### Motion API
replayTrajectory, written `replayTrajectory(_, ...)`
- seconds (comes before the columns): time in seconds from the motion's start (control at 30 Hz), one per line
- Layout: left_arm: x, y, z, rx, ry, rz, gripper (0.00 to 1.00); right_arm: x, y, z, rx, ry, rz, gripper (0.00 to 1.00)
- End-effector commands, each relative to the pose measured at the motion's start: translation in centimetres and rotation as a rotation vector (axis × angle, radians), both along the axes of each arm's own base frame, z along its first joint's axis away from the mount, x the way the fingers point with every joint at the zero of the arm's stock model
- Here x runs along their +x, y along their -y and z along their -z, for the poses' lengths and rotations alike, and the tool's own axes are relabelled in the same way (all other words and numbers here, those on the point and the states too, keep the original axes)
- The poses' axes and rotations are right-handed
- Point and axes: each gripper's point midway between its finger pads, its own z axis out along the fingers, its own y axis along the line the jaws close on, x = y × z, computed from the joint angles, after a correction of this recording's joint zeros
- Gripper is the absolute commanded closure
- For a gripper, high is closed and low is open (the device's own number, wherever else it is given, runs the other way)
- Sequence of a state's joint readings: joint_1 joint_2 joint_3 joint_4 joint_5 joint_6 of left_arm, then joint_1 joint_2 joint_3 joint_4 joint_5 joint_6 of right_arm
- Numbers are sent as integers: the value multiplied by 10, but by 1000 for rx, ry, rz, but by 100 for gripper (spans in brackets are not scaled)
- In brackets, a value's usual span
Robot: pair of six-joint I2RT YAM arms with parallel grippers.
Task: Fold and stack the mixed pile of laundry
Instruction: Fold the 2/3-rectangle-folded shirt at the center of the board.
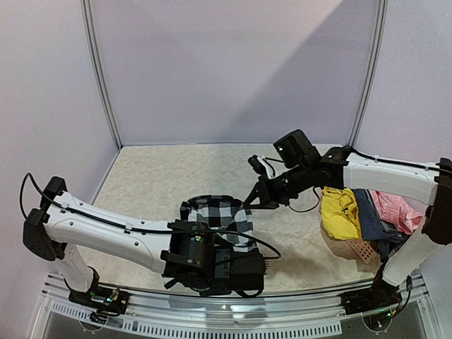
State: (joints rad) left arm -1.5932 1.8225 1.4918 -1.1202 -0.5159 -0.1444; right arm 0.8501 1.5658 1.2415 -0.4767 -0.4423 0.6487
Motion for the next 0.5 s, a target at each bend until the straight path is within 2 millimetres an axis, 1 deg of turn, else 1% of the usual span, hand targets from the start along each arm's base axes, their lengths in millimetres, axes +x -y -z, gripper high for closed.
replayTrajectory(0.0, -12, -8, -20, -4, -44, 10, 100, -6, -38, 1, 77, -37, -130, 100)
replayTrajectory(0.1, -12, -7, -29, -20, -45, 19, 100, -12, -58, 5, 114, -65, -200, 100)
replayTrajectory(0.13, -13, -7, -31, -18, -44, 21, 100, -16, -66, 12, 118, -86, -229, 100)
replayTrajectory(0.17, -12, -7, -34, -18, -42, 20, 100, -20, -73, 13, 130, -94, -261, 100)
replayTrajectory(0.23, -12, -7, -37, -11, -37, 25, 100, -29, -88, 27, 137, -138, -328, 100)
replayTrajectory(0.27, -11, -8, -38, -9, -34, 26, 100, -34, -94, 30, 140, -149, -357, 100)
replayTrajectory(0.33, -11, -9, -39, -6, -33, 27, 100, -40, -105, 44, 127, -162, -402, 100)
replayTrajectory(0.37, -10, -10, -39, -3, -34, 29, 100, -41, -110, 54, 119, -169, -415, 100)
replayTrajectory(0.47, -8, -13, -40, 7, -32, 31, 100, -40, -120, 68, 130, -175, -429, 100)
